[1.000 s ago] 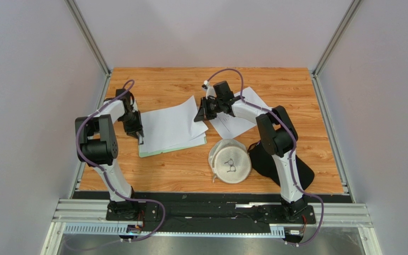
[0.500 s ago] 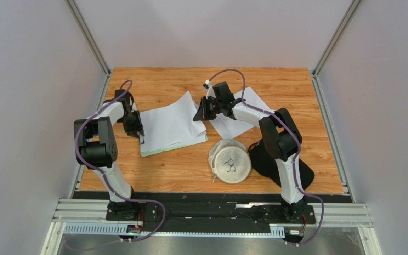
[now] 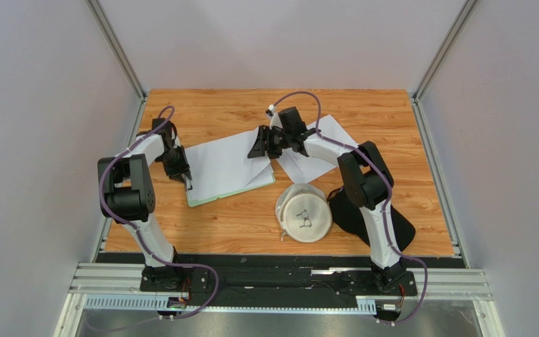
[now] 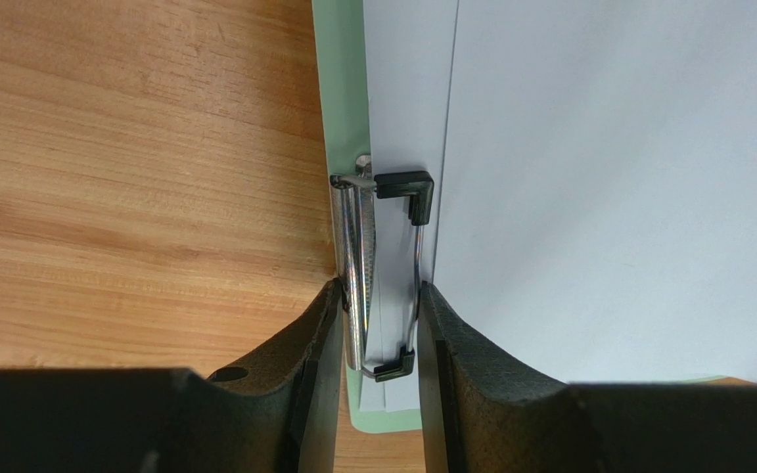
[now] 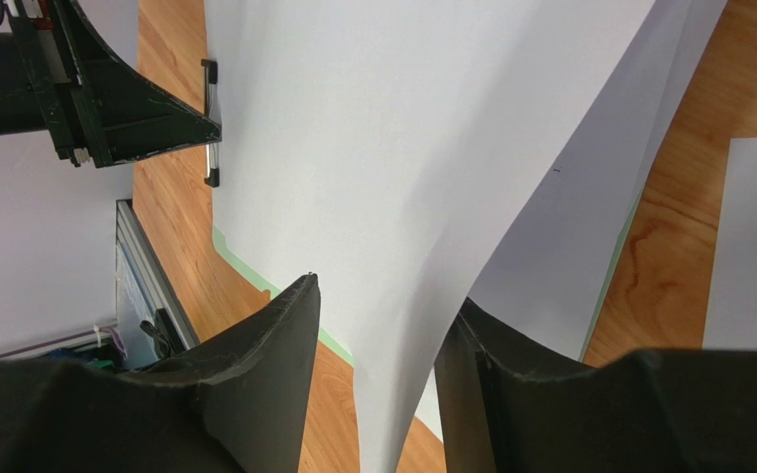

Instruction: Put the files into the folder

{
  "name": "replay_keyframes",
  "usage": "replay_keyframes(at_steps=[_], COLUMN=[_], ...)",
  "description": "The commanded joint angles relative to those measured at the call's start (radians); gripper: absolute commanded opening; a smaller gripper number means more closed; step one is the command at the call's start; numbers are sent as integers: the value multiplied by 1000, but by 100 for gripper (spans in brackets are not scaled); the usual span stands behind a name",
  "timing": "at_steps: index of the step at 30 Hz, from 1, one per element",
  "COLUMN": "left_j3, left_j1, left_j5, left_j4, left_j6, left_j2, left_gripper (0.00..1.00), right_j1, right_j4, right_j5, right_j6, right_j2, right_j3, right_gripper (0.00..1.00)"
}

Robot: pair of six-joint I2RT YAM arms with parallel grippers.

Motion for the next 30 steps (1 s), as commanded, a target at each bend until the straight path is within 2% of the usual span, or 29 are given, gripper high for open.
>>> replay_keyframes(at_steps=[1,2,3,6,8,9,13,23,30], left_j3=[11,8,7,2,-4,-7,-38,-73,-128], left_j1=[-1,0,0,0,0,0,0,14,44], left_j5=[36,36,38,45,56,64,88,120,243], left_j4=[29,31,32,47,55,66,109,158,250], left_j6=[-14,-13,-14,-19,-20,-22,-31,7,-5], left_j2=[-18,-23,-25,-34,-34,-34,-45,-61,-101], left_gripper=[0,0,0,0,0,0,0,0,0], right_j1=[-1,-1,2,15,24,27,27,35,61], right_j4=[-38,-41,-41,-53,-61,-79,-88,-67,-108], right_j5=[-6,-3,4,84,185,220,319,285,323], right_j6=[-32,-29,-28,-20,-23,-28,-22,-89,-124], right_j2=[51,65,68,50,35,19,-2,2,19], right_j3=[86,87,82,45,12,5,-25,-25,21], right_gripper=[45,42,32,12,7,1,0,0,0])
